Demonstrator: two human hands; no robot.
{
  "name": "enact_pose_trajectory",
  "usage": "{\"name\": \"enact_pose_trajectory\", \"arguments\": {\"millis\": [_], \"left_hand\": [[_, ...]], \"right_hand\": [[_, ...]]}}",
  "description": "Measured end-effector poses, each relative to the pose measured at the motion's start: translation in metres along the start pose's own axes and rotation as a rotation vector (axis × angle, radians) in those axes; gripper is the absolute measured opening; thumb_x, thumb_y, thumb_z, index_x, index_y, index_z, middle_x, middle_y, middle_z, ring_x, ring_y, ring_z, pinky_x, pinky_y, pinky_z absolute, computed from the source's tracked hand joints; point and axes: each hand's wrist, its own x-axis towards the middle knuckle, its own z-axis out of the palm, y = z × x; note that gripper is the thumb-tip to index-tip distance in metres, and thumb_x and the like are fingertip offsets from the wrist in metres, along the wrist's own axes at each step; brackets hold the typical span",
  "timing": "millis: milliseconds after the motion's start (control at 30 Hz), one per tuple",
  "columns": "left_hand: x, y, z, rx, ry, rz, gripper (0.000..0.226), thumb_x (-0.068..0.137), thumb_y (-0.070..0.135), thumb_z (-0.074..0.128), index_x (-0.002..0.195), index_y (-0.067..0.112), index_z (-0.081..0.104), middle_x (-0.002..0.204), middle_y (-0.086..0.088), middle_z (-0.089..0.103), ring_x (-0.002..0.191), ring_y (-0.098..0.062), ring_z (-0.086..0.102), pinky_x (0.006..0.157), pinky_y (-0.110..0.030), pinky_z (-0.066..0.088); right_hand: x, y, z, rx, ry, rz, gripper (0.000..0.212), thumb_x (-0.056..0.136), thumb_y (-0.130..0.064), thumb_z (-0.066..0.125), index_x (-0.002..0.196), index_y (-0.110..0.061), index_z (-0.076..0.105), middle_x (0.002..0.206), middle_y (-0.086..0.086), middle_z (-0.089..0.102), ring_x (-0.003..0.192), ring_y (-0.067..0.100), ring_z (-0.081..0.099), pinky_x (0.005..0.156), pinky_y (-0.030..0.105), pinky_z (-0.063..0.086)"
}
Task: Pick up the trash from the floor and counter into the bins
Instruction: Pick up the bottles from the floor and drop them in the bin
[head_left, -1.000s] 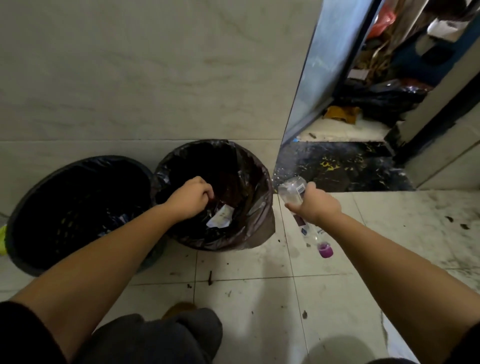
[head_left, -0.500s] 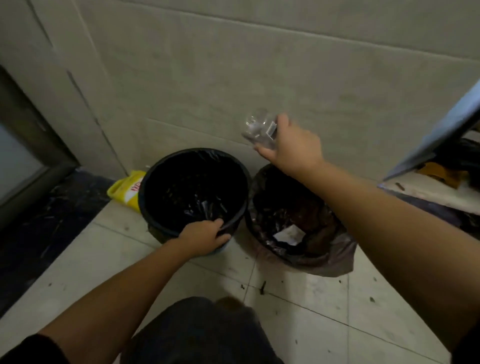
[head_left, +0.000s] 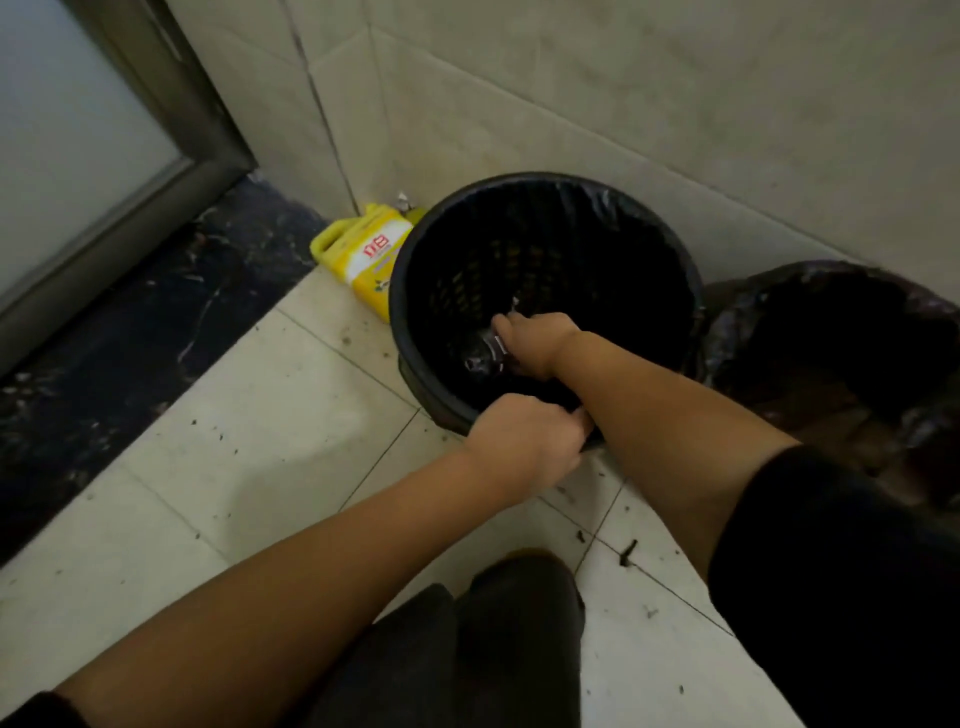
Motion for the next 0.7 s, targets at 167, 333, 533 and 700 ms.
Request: {"name": "enact_pose_trajectory", "arguments": {"millis": [167, 333, 533, 700], "left_hand": [[-0.005, -0.001, -0.002, -0.011, 0.043, 0.038, 0.02, 0.094, 0.008, 0.05, 0.111, 0.004, 0.058, 0.08, -0.013, 0.069, 0.066, -0.031, 0.066, 0.054, -0.036, 0.049], [-0.005, -0.002, -0.003, -0.017, 0.163, 0.097, 0.018, 0.082, 0.021, 0.068, 0.086, 0.004, 0.064, 0.055, -0.01, 0.066, 0.044, -0.027, 0.062, 0.04, -0.024, 0.039], [-0.008, 0.008, -0.018, 0.109, 0.051, 0.005, 0.044, 0.099, 0.046, 0.033, 0.122, 0.01, 0.047, 0.093, -0.01, 0.07, 0.081, -0.029, 0.067, 0.065, -0.037, 0.051], [-0.009, 0.016, -0.066, 0.103, 0.212, 0.048, 0.051, 0.09, 0.058, 0.039, 0.104, 0.011, 0.053, 0.086, -0.008, 0.07, 0.075, -0.03, 0.07, 0.055, -0.036, 0.052]], "right_hand": [[0.018, 0.007, 0.018, 0.045, -0.149, 0.015, 0.071, 0.095, -0.017, 0.054, 0.152, -0.014, 0.013, 0.151, 0.016, 0.034, 0.135, 0.034, 0.04, 0.106, 0.042, 0.038], [0.001, 0.019, 0.01, 0.161, -0.079, 0.043, 0.067, 0.093, -0.016, 0.057, 0.15, -0.015, 0.022, 0.143, 0.015, 0.046, 0.127, 0.032, 0.05, 0.102, 0.039, 0.045], [-0.08, 0.053, -0.045, 0.23, 0.061, 0.064, 0.067, 0.093, -0.016, 0.057, 0.15, -0.016, 0.021, 0.144, 0.019, 0.042, 0.127, 0.036, 0.047, 0.101, 0.041, 0.043], [-0.189, 0.089, -0.081, 0.256, 0.242, 0.195, 0.06, 0.094, -0.019, 0.055, 0.147, -0.015, 0.028, 0.143, 0.018, 0.044, 0.127, 0.034, 0.048, 0.1, 0.039, 0.042]]}}
